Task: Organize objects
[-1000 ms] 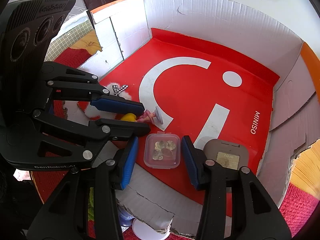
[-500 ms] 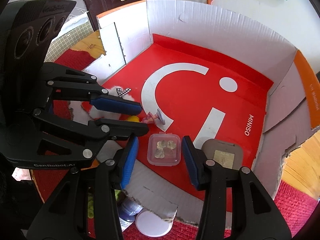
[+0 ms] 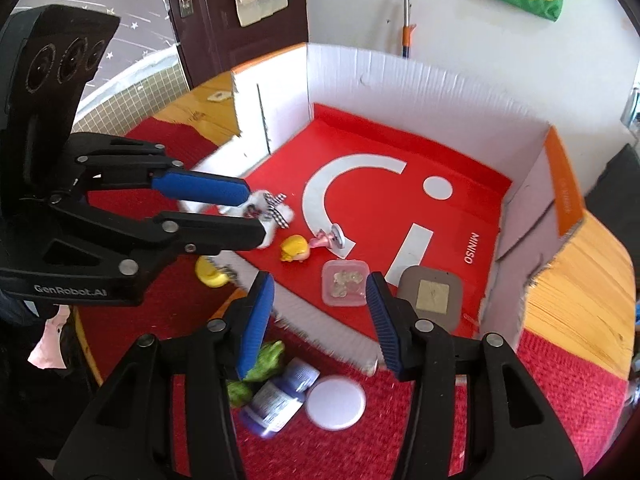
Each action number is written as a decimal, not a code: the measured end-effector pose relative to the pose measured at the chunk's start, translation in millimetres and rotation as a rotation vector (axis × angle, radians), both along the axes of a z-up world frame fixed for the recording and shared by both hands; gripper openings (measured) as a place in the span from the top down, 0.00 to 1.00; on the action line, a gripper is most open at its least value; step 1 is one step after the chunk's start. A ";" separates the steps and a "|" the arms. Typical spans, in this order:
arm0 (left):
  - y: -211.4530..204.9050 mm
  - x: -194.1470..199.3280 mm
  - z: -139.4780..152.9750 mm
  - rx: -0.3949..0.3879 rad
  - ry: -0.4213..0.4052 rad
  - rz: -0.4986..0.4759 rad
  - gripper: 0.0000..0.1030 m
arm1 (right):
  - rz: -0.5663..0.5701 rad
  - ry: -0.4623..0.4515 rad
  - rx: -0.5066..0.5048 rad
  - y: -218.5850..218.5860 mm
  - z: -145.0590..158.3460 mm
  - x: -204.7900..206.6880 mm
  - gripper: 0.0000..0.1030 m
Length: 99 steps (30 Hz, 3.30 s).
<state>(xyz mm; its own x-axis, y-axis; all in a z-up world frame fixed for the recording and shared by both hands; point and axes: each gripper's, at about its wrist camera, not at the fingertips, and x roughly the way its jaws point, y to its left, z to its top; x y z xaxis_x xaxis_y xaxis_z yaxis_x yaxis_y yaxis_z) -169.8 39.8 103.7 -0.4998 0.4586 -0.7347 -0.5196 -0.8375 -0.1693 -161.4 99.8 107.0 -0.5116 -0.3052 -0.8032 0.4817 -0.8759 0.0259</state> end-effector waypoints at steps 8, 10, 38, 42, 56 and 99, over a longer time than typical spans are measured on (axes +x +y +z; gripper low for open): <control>-16.9 41.1 22.1 0.050 0.073 0.040 0.60 | -0.039 0.092 -0.018 1.1 32.9 43.8 0.47; -33.3 57.9 26.2 0.062 0.084 0.050 0.58 | -0.055 0.117 -0.017 1.7 39.1 54.9 0.42; -55.8 137.1 17.3 0.039 0.255 0.293 0.14 | -0.318 0.283 -0.089 28.7 41.4 133.5 0.20; -57.6 137.9 9.5 0.042 0.246 0.327 0.11 | -0.365 0.290 -0.104 35.0 35.6 135.7 0.20; -50.5 139.0 -26.8 -0.040 0.261 0.454 0.05 | -0.507 0.367 -0.028 41.4 -0.1 145.5 0.14; -23.0 97.7 -87.2 -0.133 0.014 0.364 0.04 | -0.543 0.192 -0.034 56.9 -50.4 116.6 0.14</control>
